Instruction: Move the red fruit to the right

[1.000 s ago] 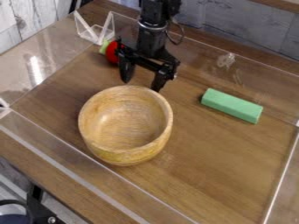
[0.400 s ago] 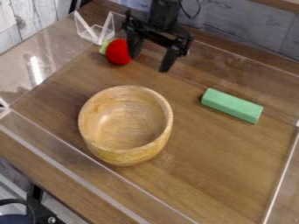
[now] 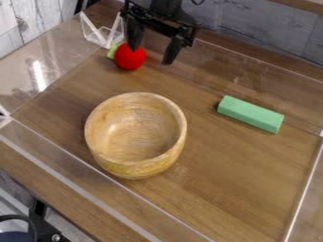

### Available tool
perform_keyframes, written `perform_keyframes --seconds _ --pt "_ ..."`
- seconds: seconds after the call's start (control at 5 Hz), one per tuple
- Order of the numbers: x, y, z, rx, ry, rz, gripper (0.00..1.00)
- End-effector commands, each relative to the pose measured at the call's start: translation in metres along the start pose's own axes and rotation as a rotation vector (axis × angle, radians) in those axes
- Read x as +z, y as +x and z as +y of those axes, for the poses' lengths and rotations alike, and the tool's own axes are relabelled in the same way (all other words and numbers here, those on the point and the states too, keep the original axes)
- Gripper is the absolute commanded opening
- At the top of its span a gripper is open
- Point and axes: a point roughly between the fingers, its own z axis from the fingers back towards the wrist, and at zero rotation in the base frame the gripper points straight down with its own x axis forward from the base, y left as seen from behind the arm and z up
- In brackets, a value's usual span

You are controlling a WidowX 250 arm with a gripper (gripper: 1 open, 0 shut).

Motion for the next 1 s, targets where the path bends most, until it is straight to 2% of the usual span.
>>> perform_keyframes --seconds 0.0,0.2,0.4,0.8 --pt "0.006 0.013 0.007 -0.062 -0.002 -0.075 1.0" --pt "-0.001 0.021 0.009 -0.158 -0.001 -0.099 1.0" --pt "-0.003 0.026 0.011 -0.171 0.0 -0.106 1.0" --pt "-0.018 0.037 0.03 -0.19 -0.013 -0.112 1.0"
